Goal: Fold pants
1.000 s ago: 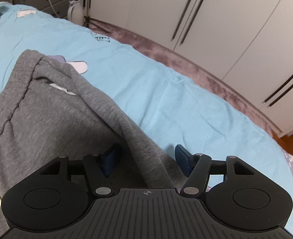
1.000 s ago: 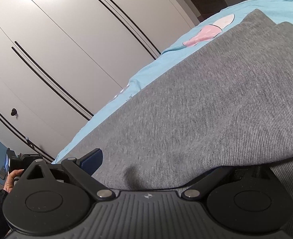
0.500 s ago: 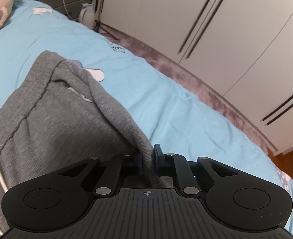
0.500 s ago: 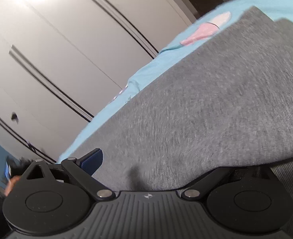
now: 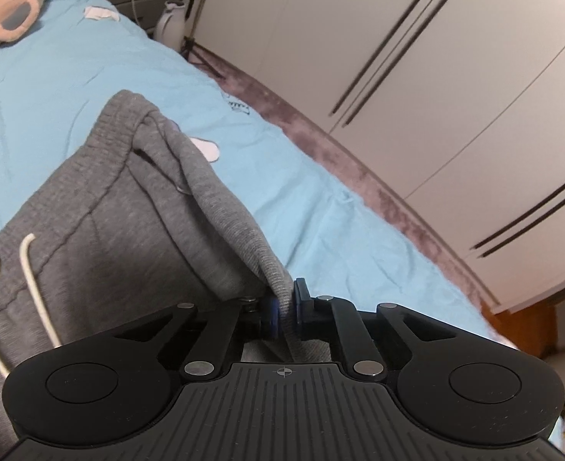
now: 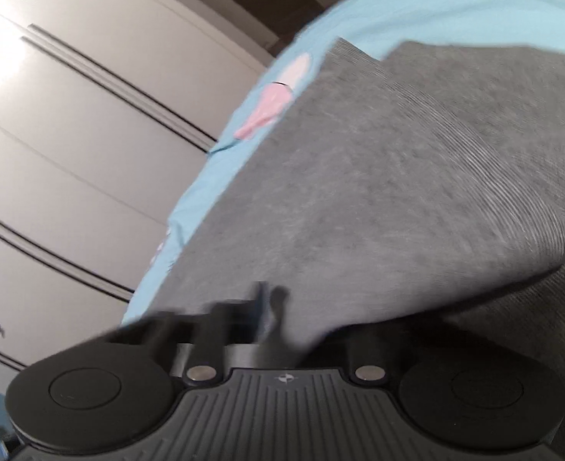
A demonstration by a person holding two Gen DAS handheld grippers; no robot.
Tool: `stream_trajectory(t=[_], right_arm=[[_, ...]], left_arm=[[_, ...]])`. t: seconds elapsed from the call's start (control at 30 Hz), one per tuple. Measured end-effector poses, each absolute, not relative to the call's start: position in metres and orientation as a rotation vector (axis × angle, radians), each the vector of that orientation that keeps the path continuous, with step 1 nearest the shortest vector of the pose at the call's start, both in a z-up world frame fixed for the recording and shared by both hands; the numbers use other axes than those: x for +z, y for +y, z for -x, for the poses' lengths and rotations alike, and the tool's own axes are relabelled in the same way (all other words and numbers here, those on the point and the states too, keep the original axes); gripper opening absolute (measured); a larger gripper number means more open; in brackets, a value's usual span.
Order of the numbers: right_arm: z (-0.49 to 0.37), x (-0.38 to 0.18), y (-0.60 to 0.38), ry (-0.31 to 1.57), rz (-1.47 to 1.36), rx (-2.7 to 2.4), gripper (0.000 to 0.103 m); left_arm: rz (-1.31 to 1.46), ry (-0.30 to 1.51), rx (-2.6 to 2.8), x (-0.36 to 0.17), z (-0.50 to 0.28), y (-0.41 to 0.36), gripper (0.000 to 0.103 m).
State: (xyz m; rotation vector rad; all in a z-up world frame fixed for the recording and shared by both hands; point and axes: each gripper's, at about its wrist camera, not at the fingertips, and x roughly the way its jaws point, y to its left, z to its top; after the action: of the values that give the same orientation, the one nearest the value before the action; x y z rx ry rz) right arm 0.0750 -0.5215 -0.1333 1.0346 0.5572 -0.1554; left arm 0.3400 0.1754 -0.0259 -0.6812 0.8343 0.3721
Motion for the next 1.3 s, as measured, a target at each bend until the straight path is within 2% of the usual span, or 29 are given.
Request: stream_trajectory(t=[0.1, 0.23, 0.33, 0.43, 0.57, 0.67, 0.7, 0.77, 0.83, 0.9, 1.0, 1.07, 1.13, 1.23, 1.27, 1.3], right_arm=[[-0.084, -0.121, -0.528, 0.537, -1.107, -0.135, 0.006], [-0.102, -0.051, -0.54, 0.416, -1.048, -0.048, 0.005], [-0.086, 0.0, -0.562, 0.27, -1.106, 0.04, 0.005], [-0.045, 0.023, -0.582, 0.182, -1.079, 0.097, 0.005], [0.015, -0.016, -0.595, 0.265, -0.945, 0.023, 0.006], [0.027, -0.093, -0.602, 0.516, -0.944, -0.199, 0.006], [0.026, -0.12, -0.604, 0.601, -0.982, -0.249, 0.006], [0.037, -0.145, -0.607, 0.543, -1.098, -0.248, 0.003], [0.035, -0.135, -0.607, 0.552, -1.08, -0.238, 0.01], [0.031, -0.127, -0.598, 0.561, -1.01, -0.228, 0.019], [0.036, -0.13, -0.584, 0.512, -0.968, -0.23, 0.034], [0.033, -0.127, -0.576, 0.494, -0.92, -0.22, 0.043], [0.018, -0.123, -0.575, 0.488, -0.844, -0.186, 0.063], [0.005, -0.121, -0.564, 0.496, -0.744, -0.185, 0.068], [0.003, -0.122, -0.563, 0.498, -0.731, -0.188, 0.068], [0.003, -0.121, -0.565, 0.502, -0.73, -0.194, 0.066]], left_arm=[[0.695, 0.808, 0.343, 0.0, -0.329, 0.183, 0.009], [0.731, 0.708, 0.264, 0.045, -0.304, 0.191, 0.009], [0.739, 0.63, 0.16, 0.067, -0.258, 0.195, 0.009], [0.725, 0.593, 0.07, 0.06, -0.194, 0.199, 0.01], [0.626, 0.746, 0.08, -0.011, -0.124, 0.186, 0.016], [0.634, 0.941, 0.175, -0.093, -0.102, 0.18, 0.016], [0.673, 0.951, 0.195, -0.11, -0.097, 0.182, 0.018], [0.782, 0.854, 0.194, -0.115, -0.085, 0.191, 0.018], [0.83, 0.844, 0.192, -0.113, -0.087, 0.198, 0.025], [0.835, 0.819, 0.227, -0.107, -0.089, 0.206, 0.043], [0.899, 0.771, 0.256, -0.107, -0.092, 0.224, 0.051], [0.959, 0.753, 0.275, -0.109, -0.093, 0.232, 0.05], [1.01, 0.739, 0.281, -0.112, -0.095, 0.238, 0.045], [1.012, 0.732, 0.287, -0.112, -0.096, 0.246, 0.035], [0.996, 0.743, 0.289, -0.111, -0.099, 0.246, 0.025], [0.98, 0.758, 0.293, -0.113, -0.099, 0.247, 0.019]])
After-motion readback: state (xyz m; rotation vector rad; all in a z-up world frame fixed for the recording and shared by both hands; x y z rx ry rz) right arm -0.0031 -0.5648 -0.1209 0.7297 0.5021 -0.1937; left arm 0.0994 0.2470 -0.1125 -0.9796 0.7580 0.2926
